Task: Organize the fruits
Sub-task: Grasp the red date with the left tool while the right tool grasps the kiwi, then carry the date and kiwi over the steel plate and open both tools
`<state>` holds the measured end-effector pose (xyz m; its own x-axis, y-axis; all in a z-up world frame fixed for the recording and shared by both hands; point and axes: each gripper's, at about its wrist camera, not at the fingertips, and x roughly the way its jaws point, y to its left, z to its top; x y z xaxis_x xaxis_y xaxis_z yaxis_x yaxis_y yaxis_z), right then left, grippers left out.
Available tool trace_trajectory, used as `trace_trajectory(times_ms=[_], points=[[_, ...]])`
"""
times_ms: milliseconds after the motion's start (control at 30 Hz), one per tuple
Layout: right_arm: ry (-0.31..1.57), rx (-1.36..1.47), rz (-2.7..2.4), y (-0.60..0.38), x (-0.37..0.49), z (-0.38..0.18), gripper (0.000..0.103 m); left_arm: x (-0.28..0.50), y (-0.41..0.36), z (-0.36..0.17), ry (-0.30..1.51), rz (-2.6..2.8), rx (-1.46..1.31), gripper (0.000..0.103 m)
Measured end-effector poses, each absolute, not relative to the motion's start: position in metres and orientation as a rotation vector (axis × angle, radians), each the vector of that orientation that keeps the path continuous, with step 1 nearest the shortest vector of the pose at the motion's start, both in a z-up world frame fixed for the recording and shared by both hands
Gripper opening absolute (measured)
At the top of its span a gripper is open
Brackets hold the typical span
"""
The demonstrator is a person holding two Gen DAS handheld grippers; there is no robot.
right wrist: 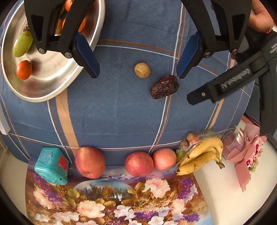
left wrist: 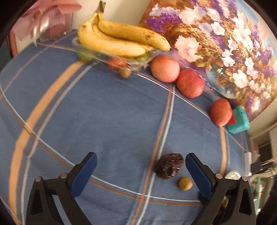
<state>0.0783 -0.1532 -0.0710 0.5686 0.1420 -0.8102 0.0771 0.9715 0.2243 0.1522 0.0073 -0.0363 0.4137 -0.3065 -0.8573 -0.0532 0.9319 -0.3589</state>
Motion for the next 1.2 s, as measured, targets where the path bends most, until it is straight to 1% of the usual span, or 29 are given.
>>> trace_trajectory(times_ms=[33,67,133,200,233,267,333,400,433,467,500,533,633,700,767,800,867,900,1200], points=[[0.973,0.244,0.043,-0.152,0.081,-0.073,0.085,0.153,0.006,-0.037,1.143,-0.174,-0.361,0.103],[0.979,0.242,0.046,-0.151,0.083,-0.076,0.078,0.154,0.001,-0.039,1.152,-0.192,-0.358,0.102],[0.991,0.24,0.05,-0.15,0.086,-0.079,0.074,0.155,-0.007,-0.042,1.164,-0.214,-0.348,0.101],[1.002,0.241,0.052,-0.149,0.089,-0.084,0.073,0.156,-0.011,-0.045,1.174,-0.229,-0.354,0.091],[1.007,0.24,0.055,-0.148,0.09,-0.087,0.07,0.156,-0.014,-0.048,1.183,-0.24,-0.357,0.083],[1.011,0.239,0.058,-0.147,0.091,-0.088,0.066,0.157,-0.015,-0.05,1.19,-0.244,-0.356,0.079],[1.023,0.232,0.061,-0.145,0.092,-0.093,0.061,0.156,-0.021,-0.054,1.2,-0.267,-0.349,0.077],[1.033,0.232,0.063,-0.144,0.092,-0.098,0.061,0.157,-0.023,-0.057,1.207,-0.292,-0.358,0.069],[1.036,0.233,0.066,-0.144,0.093,-0.099,0.058,0.158,-0.025,-0.057,1.212,-0.306,-0.37,0.062],[1.039,0.233,0.071,-0.143,0.093,-0.1,0.052,0.158,-0.025,-0.058,1.217,-0.313,-0.378,0.054],[1.04,0.23,0.071,-0.142,0.093,-0.101,0.05,0.158,-0.026,-0.06,1.226,-0.315,-0.379,0.05],[1.04,0.228,0.069,-0.141,0.093,-0.102,0.047,0.158,-0.026,-0.061,1.232,-0.314,-0.379,0.044],[1.043,0.226,0.075,-0.14,0.092,-0.104,0.045,0.158,-0.025,-0.062,1.231,-0.314,-0.395,0.043],[1.046,0.223,0.074,-0.14,0.092,-0.105,0.039,0.158,-0.024,-0.061,1.226,-0.31,-0.39,0.043],[1.047,0.221,0.071,-0.14,0.092,-0.106,0.029,0.156,-0.024,-0.06,1.225,-0.306,-0.382,0.043],[1.047,0.223,0.072,-0.141,0.092,-0.107,0.028,0.156,-0.023,-0.06,1.225,-0.302,-0.383,0.043],[1.046,0.227,0.074,-0.139,0.095,-0.107,0.027,0.154,-0.021,-0.06,1.226,-0.293,-0.395,0.042],[1.044,0.226,0.073,-0.14,0.095,-0.107,0.027,0.153,-0.019,-0.06,1.225,-0.289,-0.398,0.039],[1.03,0.253,0.068,-0.147,0.084,-0.098,0.027,0.146,-0.014,-0.054,1.224,-0.265,-0.397,0.039]])
